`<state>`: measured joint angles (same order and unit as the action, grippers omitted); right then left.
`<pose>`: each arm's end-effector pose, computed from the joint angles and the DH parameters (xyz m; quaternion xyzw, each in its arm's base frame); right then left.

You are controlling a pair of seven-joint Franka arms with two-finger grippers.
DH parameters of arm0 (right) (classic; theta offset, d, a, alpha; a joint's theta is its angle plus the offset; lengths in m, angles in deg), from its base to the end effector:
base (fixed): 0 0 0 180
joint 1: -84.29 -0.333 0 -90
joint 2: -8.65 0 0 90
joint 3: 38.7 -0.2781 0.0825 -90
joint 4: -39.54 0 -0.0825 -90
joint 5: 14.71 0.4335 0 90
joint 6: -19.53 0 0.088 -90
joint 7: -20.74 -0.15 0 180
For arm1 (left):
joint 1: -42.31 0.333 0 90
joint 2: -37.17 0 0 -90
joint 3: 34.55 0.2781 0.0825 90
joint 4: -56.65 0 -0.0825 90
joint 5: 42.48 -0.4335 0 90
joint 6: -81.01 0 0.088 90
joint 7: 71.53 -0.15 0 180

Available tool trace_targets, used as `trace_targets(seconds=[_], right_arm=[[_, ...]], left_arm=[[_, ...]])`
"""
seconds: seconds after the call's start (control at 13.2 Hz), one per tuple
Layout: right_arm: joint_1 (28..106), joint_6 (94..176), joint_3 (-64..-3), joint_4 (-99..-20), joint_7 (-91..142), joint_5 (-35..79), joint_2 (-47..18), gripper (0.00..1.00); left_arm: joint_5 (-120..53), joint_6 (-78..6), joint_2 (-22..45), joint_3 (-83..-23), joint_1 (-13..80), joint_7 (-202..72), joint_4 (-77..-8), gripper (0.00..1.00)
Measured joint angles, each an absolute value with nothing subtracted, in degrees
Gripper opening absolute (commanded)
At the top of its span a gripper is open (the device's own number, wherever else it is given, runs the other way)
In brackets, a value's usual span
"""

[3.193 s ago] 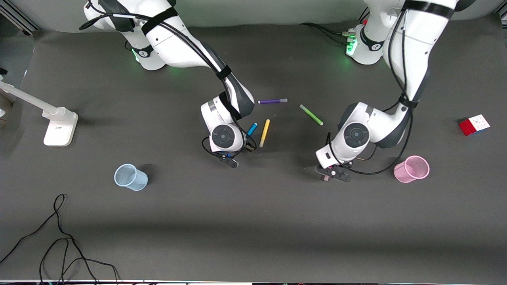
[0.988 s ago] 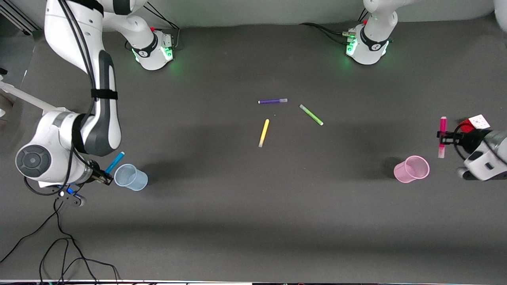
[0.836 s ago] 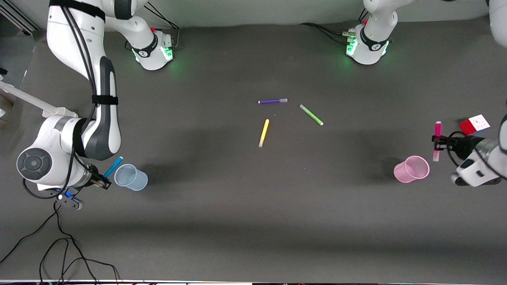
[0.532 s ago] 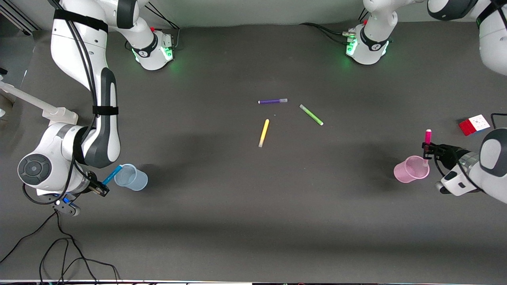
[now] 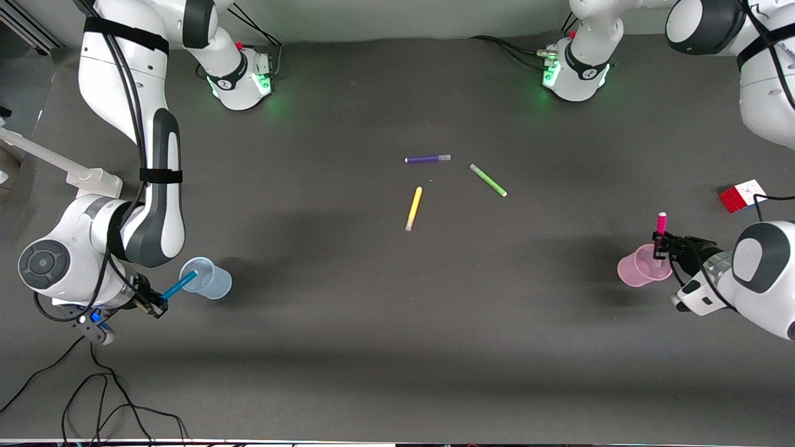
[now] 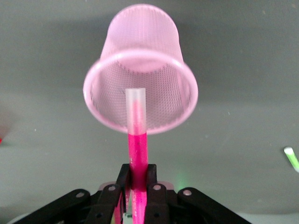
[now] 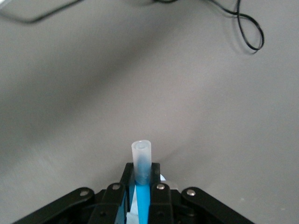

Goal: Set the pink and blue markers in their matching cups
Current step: 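Lower the blue marker into the blue cup while the left gripper lowers pink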

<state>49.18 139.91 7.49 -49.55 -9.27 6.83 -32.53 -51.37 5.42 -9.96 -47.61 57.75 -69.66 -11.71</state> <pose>0.7198 -0.0565 0.2328 0.9251 -0.3694 0.0429 0.0765 0.6565 0.0760 0.1863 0.9426 0.0339 -0.3320 0.0145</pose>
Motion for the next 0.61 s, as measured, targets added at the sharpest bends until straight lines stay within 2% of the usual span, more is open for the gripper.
trace_targets(seconds=[0.23,0.3,0.38,0.46,0.61], right_arm=[[49.09,140.70,7.42,-49.60,-12.79,6.83,-32.92,0.00],[49.08,140.86,7.42,-49.61,-14.47,6.83,-33.13,0.00],[49.05,140.97,7.43,-49.62,-15.87,6.74,-33.31,0.00],[48.88,140.98,7.43,-49.64,-16.83,6.39,-33.47,0.00],[48.32,140.98,7.42,-49.81,-19.72,4.89,-33.69,0.00]], left_arm=[[-51.74,3.31,-11.20,-47.61,57.65,-69.31,-11.62,0.00],[-51.79,2.65,-11.37,-47.61,57.62,-69.28,-11.61,0.29],[-51.84,2.09,-11.43,-47.61,57.60,-69.26,-11.61,0.69],[-51.87,1.68,-11.43,-47.61,57.59,-69.26,-11.59,1.00],[-51.90,1.52,-11.43,-47.61,57.59,-69.26,-11.35,1.00]])
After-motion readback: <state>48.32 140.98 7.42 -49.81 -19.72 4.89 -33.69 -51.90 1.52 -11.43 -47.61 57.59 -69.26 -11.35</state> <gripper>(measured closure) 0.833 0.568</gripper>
